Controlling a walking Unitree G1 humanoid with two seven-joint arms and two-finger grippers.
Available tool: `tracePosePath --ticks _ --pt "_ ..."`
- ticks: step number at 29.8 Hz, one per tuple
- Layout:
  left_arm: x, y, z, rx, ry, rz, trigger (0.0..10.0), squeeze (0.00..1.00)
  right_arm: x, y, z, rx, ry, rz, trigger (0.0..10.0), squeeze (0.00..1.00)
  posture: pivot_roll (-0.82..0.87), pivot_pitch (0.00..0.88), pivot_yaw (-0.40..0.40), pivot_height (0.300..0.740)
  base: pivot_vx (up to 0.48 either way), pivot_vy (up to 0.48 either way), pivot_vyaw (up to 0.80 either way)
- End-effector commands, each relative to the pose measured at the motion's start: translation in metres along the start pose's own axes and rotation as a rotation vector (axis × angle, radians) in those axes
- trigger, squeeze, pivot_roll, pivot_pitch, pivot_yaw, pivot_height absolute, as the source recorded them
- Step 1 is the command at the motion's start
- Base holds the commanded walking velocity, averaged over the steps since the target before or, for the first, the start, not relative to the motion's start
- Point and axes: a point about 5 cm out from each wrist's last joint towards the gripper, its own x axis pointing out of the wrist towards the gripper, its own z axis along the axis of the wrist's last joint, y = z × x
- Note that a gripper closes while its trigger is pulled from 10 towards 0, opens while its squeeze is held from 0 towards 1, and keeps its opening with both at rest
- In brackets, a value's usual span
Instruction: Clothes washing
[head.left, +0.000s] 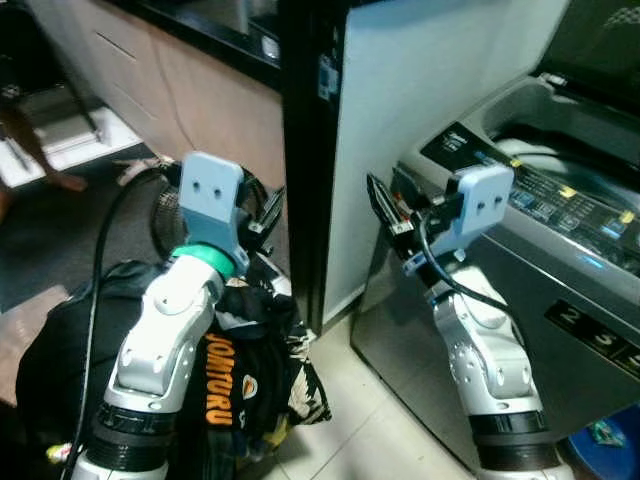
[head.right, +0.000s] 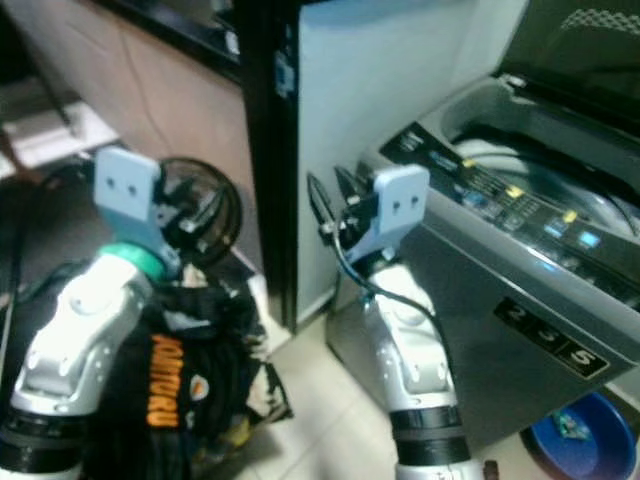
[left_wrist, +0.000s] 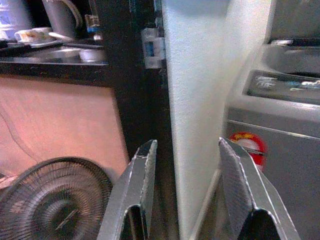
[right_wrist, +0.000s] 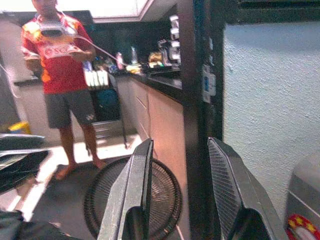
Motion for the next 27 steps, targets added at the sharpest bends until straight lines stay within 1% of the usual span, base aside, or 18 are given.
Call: tracePosePath --ticks 1,2,5,6,8,9,11,12,13,14,17,19,20,21,24,25,26,27 --pt "-0.005 0.006 -0.007 0.005 0.033 0.020 10.0 0.00 -0.004 0.002 -0.008 0.020 0.028 0.019 10.0 0.00 -0.01 0.073 0.008 0.740 0.000 0.000 0.79" --pt "-0.005 0.006 -0.007 0.005 0.033 0.020 10.0 0.00 -0.004 0.002 -0.008 0.020 0.028 0.019 10.0 0.00 -0.01 0.073 0.008 0.740 0.000 0.000 0.79" --pt "-0.017 0.014 -0.036 -0.014 0.130 0.078 10.0 0.00 -0.036 -0.016 -0.039 0.024 0.165 -0.036 10.0 0.00 -0.01 0.068 0.006 0.740 0.000 0.000 0.79" --pt "-0.017 0.014 -0.036 -0.014 0.130 0.078 10.0 0.00 -0.036 -0.016 -0.039 0.024 0.165 -0.036 10.0 0.00 -0.01 0.068 0.006 0.740 0.000 0.000 0.79" --pt "-0.026 0.019 -0.048 -0.017 0.175 0.105 10.0 0.00 -0.063 -0.034 -0.054 0.040 0.243 -0.125 10.0 0.00 -0.02 0.063 0.010 0.740 0.000 0.000 0.79" --pt "-0.026 0.019 -0.048 -0.017 0.175 0.105 10.0 0.00 -0.063 -0.034 -0.054 0.040 0.243 -0.125 10.0 0.00 -0.02 0.063 0.010 0.740 0.000 0.000 0.79" --pt "-0.030 0.020 -0.051 -0.022 0.190 0.110 10.0 0.00 -0.081 -0.048 -0.059 0.039 0.285 -0.185 10.0 0.00 -0.03 0.061 0.014 0.740 0.000 0.000 0.79" --pt "-0.030 0.020 -0.051 -0.022 0.190 0.110 10.0 0.00 -0.081 -0.048 -0.059 0.039 0.285 -0.185 10.0 0.00 -0.03 0.061 0.014 0.740 0.000 0.000 0.79" --pt "-0.030 0.020 -0.052 -0.020 0.194 0.103 10.0 0.00 -0.086 -0.053 -0.059 0.034 0.294 -0.210 10.0 0.00 -0.03 0.059 0.020 0.740 0.000 0.000 0.79" --pt "-0.030 0.020 -0.052 -0.020 0.194 0.103 10.0 0.00 -0.086 -0.053 -0.059 0.034 0.294 -0.210 10.0 0.00 -0.03 0.059 0.020 0.740 0.000 0.000 0.79" --pt "-0.029 0.019 -0.054 -0.016 0.200 0.091 10.0 0.00 -0.090 -0.063 -0.056 0.024 0.285 -0.247 10.0 0.00 -0.05 0.053 0.031 0.740 0.000 0.000 0.79" --pt "-0.027 0.017 -0.053 -0.014 0.197 0.086 10.0 0.00 -0.088 -0.065 -0.053 0.026 0.267 -0.259 10.0 0.00 -0.05 0.053 0.031 0.740 0.000 0.000 0.79" --pt "-0.024 0.017 -0.052 -0.014 0.189 0.082 10.0 0.00 -0.084 -0.066 -0.049 0.031 0.244 -0.259 10.0 0.00 -0.05 0.049 0.036 0.740 0.000 0.000 0.79" --pt "-0.021 0.016 -0.049 -0.013 0.178 0.078 10.0 0.00 -0.079 -0.065 -0.046 0.036 0.225 -0.251 10.0 0.00 -0.05 0.049 0.036 0.740 0.000 0.000 0.79" --pt "-0.021 0.016 -0.049 -0.013 0.178 0.078 10.0 0.00 -0.079 -0.065 -0.046 0.036 0.225 -0.251 10.0 0.00 -0.05 0.049 0.036 0.740 0.000 0.000 0.79" --pt "-0.018 0.016 -0.046 -0.011 0.166 0.078 10.0 0.00 -0.074 -0.061 -0.045 0.042 0.212 -0.232 10.0 0.00 -0.06 0.041 0.040 0.740 0.000 0.000 0.79" --pt "-0.018 0.016 -0.046 -0.011 0.166 0.078 10.0 0.00 -0.074 -0.061 -0.045 0.042 0.212 -0.232 10.0 0.00 -0.06 0.041 0.040 0.740 0.000 0.000 0.79" --pt "-0.014 0.017 -0.042 -0.001 0.149 0.085 10.0 0.00 -0.070 -0.054 -0.046 0.049 0.206 -0.200 10.0 0.00 -0.06 0.035 0.040 0.740 0.000 0.000 0.79"
